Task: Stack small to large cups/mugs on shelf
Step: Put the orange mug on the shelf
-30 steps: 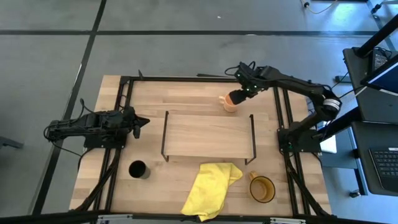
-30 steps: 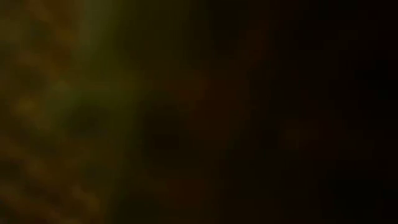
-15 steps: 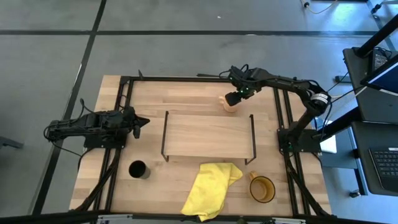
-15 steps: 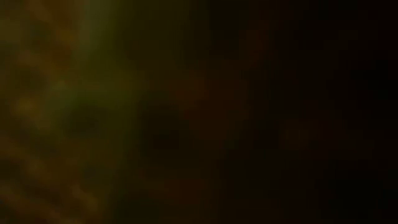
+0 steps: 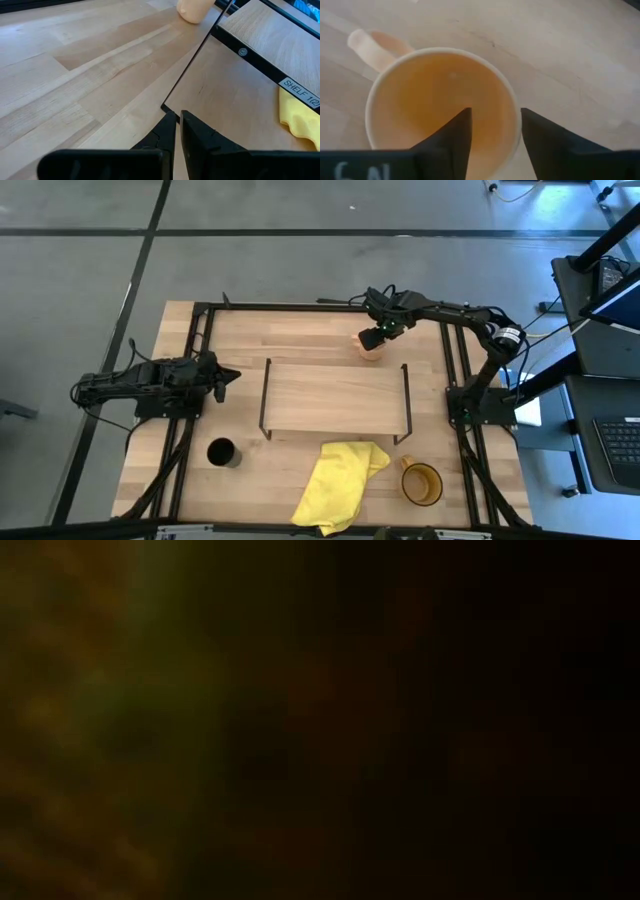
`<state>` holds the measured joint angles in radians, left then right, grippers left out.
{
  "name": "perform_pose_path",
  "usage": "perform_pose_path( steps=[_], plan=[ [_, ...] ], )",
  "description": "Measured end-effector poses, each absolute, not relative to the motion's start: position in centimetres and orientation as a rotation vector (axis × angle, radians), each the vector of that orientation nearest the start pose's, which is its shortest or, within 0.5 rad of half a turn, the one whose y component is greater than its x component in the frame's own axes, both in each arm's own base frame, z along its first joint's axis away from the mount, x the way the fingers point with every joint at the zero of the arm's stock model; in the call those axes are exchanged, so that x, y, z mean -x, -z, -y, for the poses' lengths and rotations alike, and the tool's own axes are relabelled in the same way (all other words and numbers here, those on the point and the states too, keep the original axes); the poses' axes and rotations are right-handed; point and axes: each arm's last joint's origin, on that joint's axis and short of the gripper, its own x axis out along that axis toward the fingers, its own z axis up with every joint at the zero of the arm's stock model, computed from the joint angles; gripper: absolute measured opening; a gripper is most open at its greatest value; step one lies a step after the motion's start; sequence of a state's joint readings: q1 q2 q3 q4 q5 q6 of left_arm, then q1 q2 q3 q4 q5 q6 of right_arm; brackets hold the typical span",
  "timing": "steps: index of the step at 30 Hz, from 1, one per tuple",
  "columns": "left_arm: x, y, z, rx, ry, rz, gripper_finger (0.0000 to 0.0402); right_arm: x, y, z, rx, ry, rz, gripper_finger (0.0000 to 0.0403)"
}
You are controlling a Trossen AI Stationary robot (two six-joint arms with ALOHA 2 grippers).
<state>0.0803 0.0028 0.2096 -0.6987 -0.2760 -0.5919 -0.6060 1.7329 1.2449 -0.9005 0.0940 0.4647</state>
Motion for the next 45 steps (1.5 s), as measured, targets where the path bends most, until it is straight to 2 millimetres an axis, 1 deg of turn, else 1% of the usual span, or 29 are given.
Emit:
perform_pose_path(
  steps=[9, 14, 24, 30, 33, 36, 40, 45],
  plan=[
    [-6.7, -16.8, -1.3, 0.525, -0.483, -0.374, 0.0021, -26.5, -20.7, 18.7, -0.728, 0.898, -1.224, 0.0087],
    [-6.7, -16.8, -1.3, 0.526, -0.483, -0.373, 0.0021, -26.5, -20.7, 18.7, -0.727, 0.898, -1.225, 0.0056],
    [-6.7, -16.8, -1.3, 0.525, -0.483, -0.373, 0.0021, -26.6, -20.8, 18.8, -0.703, 0.883, -1.224, 0.0015],
    [-6.7, -16.8, -1.3, 0.526, -0.483, -0.374, 0.0021, -26.9, -21.5, 19.1, -0.659, 0.878, -1.212, 0.0014],
    [-6.7, -16.8, -1.3, 0.525, -0.483, -0.373, 0.0021, -27.3, -23.0, 19.4, -0.632, 0.859, -1.203, 0.0014],
    [-6.7, -16.8, -1.3, 0.525, -0.483, -0.374, 0.0021, -27.4, -24.9, 19.5, -0.583, 0.853, -1.226, 0.0011],
    [-6.7, -16.8, -1.3, 0.525, -0.483, -0.373, 0.0021, -27.2, -28.4, 19.5, -0.523, 0.849, -1.264, 0.0012],
    [-6.7, -16.8, -1.3, 0.526, -0.482, -0.373, 0.0021, -26.6, -33.0, 18.9, -0.508, 0.83, -1.287, 0.0013]
  ],
)
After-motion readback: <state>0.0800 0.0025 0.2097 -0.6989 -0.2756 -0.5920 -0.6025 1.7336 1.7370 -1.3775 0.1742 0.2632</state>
